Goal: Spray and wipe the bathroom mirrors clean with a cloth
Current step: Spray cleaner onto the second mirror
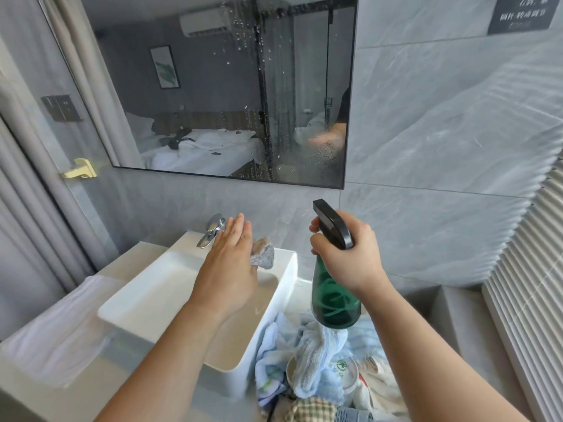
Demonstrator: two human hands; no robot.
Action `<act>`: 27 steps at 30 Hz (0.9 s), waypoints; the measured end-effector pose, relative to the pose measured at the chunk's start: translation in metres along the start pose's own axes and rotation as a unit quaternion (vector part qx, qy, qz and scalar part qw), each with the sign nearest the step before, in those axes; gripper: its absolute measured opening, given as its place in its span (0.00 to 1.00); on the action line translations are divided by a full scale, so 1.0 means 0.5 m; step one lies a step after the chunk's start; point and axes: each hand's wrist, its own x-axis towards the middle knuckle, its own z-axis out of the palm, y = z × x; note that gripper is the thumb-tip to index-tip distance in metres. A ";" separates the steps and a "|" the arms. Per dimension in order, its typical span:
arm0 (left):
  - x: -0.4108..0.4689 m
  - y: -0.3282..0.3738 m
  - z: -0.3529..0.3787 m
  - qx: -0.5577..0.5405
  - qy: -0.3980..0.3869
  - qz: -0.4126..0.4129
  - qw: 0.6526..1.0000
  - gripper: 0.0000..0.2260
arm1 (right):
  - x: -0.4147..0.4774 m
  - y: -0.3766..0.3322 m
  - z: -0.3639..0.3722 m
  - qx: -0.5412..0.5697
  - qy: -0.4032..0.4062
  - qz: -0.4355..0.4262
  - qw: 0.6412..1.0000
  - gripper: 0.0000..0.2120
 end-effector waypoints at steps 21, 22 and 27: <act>0.022 -0.008 -0.031 0.003 0.014 -0.023 1.000 0.33 | 0.048 -0.048 0.019 0.036 0.020 -0.052 0.998 0.05; 0.026 -0.008 -0.033 0.003 0.017 -0.024 1.000 0.33 | 0.053 -0.052 0.019 0.039 0.023 -0.055 0.997 0.04; 0.036 -0.009 -0.043 -0.009 0.024 -0.031 0.999 0.33 | 0.071 -0.064 0.014 0.064 0.035 -0.047 0.996 0.02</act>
